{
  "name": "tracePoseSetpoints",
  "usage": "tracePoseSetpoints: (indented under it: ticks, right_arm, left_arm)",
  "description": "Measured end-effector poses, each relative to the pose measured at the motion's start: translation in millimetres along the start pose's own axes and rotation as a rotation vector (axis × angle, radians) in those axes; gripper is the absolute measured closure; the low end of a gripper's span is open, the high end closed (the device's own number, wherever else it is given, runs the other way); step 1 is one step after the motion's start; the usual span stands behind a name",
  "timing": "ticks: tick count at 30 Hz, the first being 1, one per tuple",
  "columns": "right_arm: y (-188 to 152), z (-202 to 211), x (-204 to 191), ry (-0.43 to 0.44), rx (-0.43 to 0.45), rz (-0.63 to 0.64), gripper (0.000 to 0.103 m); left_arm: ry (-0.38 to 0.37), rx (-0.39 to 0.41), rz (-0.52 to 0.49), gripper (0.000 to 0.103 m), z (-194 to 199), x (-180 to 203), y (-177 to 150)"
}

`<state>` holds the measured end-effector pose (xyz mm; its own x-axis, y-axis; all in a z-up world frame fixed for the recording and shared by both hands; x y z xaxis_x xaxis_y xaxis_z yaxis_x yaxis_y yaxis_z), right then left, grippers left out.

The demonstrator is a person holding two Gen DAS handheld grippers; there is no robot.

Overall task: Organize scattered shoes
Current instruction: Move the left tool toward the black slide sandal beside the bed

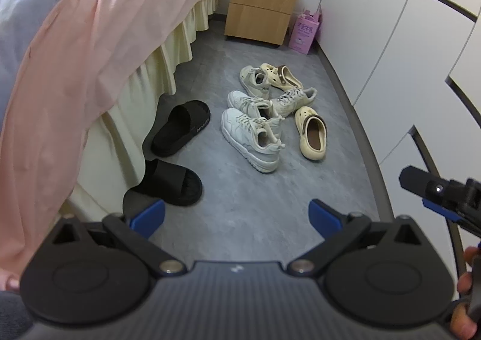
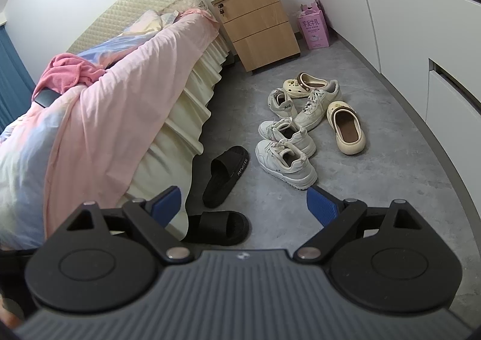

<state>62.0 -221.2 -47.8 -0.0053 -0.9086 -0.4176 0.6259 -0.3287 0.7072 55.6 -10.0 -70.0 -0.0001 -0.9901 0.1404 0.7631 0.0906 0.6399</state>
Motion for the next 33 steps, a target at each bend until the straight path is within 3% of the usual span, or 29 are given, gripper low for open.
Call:
tracePoseSetpoints:
  ticks: [33]
  right_arm:
    - [-3, 3, -1, 0.005, 0.005, -0.007, 0.011]
  left_arm:
    - [-0.024, -0.012, -0.024, 0.0, 2, 8, -7]
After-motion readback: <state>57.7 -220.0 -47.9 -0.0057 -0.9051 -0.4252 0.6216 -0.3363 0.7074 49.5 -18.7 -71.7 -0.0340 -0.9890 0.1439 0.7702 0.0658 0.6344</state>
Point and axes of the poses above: each gripper's, at about its wrist camera, not at the fingertips, and z roughly against the way its jaws point, x to its right, y to its top, the point moved 9 cm from there along -z, roughly the way its jaws point, and after that the axes turned 2 degrees about x, right-handed, at the moved point
